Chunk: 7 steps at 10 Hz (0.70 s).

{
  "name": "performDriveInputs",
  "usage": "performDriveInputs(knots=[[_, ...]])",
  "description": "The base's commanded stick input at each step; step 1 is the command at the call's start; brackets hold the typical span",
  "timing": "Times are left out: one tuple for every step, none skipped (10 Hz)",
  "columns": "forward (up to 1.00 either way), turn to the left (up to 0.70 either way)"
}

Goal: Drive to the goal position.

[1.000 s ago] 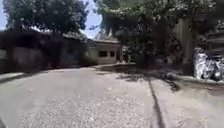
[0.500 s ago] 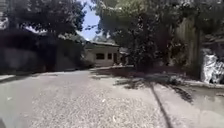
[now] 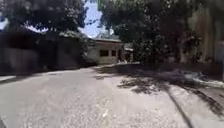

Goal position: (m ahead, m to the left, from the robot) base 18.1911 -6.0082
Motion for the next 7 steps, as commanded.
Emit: performDriveInputs(knots=[[1.0, 0.01], [1.0, 0.01], [1.0, 0.01], [1.0, 0.01], [1.0, 0.01], [1.0, 0.01], [1.0, 0.01]])
